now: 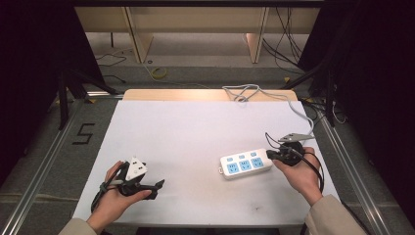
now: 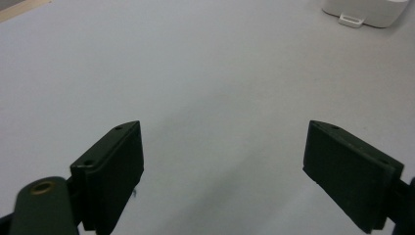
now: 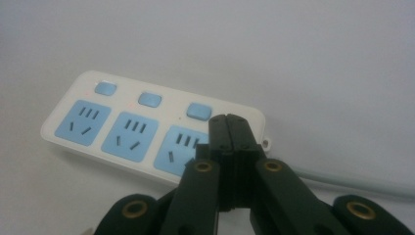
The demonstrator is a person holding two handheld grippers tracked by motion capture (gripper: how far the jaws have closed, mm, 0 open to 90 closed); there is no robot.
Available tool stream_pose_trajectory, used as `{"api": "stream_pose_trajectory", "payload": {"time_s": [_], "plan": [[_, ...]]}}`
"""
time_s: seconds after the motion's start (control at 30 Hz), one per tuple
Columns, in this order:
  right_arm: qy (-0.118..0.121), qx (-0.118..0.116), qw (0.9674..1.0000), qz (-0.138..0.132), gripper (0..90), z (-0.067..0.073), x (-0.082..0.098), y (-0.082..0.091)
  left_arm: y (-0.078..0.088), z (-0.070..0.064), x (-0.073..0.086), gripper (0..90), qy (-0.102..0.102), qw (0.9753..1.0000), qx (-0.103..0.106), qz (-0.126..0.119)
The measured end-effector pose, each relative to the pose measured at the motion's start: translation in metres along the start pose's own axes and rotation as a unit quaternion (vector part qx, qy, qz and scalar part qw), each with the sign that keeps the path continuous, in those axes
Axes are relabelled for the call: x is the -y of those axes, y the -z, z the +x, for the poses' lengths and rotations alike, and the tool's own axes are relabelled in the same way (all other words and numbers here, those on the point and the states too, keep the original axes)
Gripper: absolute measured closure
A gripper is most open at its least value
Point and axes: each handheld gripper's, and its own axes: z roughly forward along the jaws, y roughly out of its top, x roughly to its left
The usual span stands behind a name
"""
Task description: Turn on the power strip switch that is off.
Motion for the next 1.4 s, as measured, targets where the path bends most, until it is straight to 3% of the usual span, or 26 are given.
{"api": "stream_pose_trajectory", "payload": {"time_s": [1.4], "plan": [[0.003, -0.011, 0.9998, 0.017, 90.0, 0.000, -0.018, -0.018, 0.000, 0.000, 0.000, 15.1, -0.002, 1.0000, 0.000, -0.001]]}}
